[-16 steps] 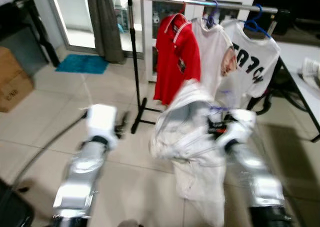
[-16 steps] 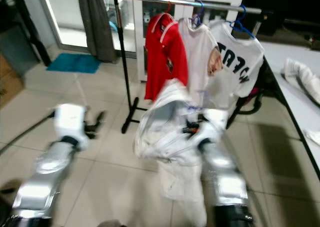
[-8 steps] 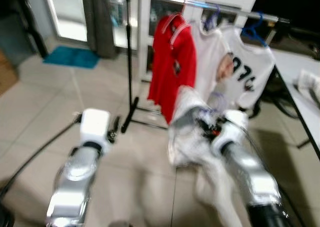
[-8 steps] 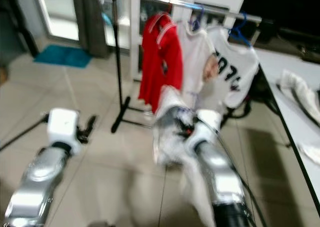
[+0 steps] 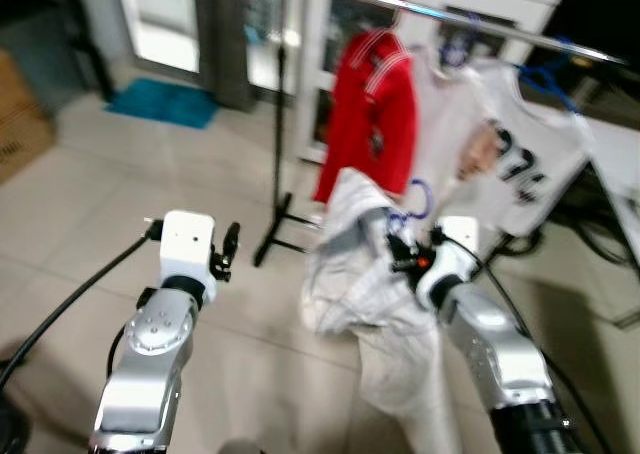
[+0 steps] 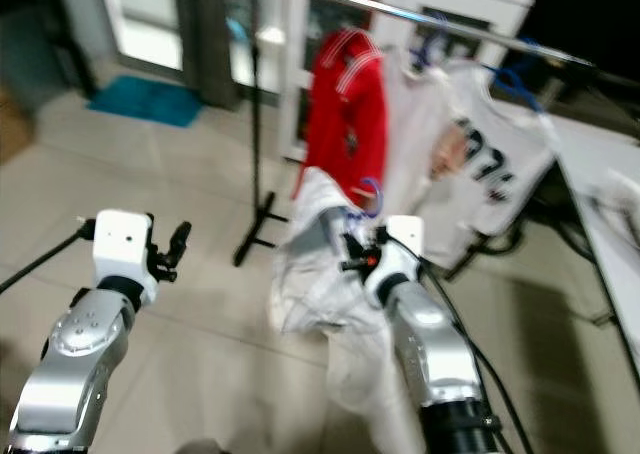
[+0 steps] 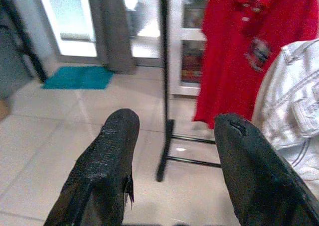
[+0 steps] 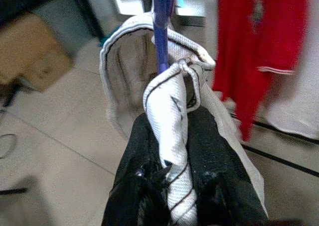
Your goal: Hang hanger
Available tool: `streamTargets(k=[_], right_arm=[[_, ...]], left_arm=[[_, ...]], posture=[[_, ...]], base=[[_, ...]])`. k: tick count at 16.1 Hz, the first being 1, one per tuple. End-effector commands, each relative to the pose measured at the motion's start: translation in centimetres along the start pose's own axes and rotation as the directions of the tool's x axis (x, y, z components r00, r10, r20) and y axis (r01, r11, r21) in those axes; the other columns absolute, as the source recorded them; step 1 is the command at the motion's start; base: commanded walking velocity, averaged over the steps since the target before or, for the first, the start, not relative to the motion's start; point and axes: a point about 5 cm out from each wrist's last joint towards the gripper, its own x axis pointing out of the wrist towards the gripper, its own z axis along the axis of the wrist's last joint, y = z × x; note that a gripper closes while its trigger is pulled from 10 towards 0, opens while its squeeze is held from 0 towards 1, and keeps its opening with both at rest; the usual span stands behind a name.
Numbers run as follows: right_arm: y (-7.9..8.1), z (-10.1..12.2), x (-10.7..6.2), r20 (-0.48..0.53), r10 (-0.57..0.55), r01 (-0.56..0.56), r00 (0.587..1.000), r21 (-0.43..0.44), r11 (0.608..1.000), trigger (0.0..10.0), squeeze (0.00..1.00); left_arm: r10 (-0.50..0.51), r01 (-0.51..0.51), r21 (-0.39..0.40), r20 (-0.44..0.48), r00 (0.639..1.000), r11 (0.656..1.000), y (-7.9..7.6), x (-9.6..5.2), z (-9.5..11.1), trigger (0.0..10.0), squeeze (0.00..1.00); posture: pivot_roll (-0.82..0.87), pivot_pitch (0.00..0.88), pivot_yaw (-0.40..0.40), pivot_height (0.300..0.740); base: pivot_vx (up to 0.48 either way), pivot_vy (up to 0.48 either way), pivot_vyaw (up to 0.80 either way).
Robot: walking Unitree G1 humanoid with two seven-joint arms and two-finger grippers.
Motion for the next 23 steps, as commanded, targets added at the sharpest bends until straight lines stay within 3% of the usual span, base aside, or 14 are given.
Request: streamTargets(k=[1, 23], right_arm=[[-1.65, 1.78, -0.48, 0.08, -0.063, 0.063, 0.995, 0.002, 0.998, 10.0, 0.0], [-1.66, 1.98, 0.05, 0.075, -0.079, 0.08, 0.994, -0.013, 0.997, 10.0, 0.0]], left_arm=[[-0.038, 0.038, -0.015, 0.006, 0.999, 0.999, -0.94, 0.22, 0.27, 10.0, 0.0], [-0.063, 0.063, -0.044, 0.016, 0.998, 0.997, -1.35, 0.55, 0.57, 10.0, 0.0]], posture=[[0.12, 0.04, -0.096, 0.74], [0.12, 0.036, -0.078, 0.74]], base=[[0.315, 0.0, 0.0], [0.316, 0.0, 0.0]])
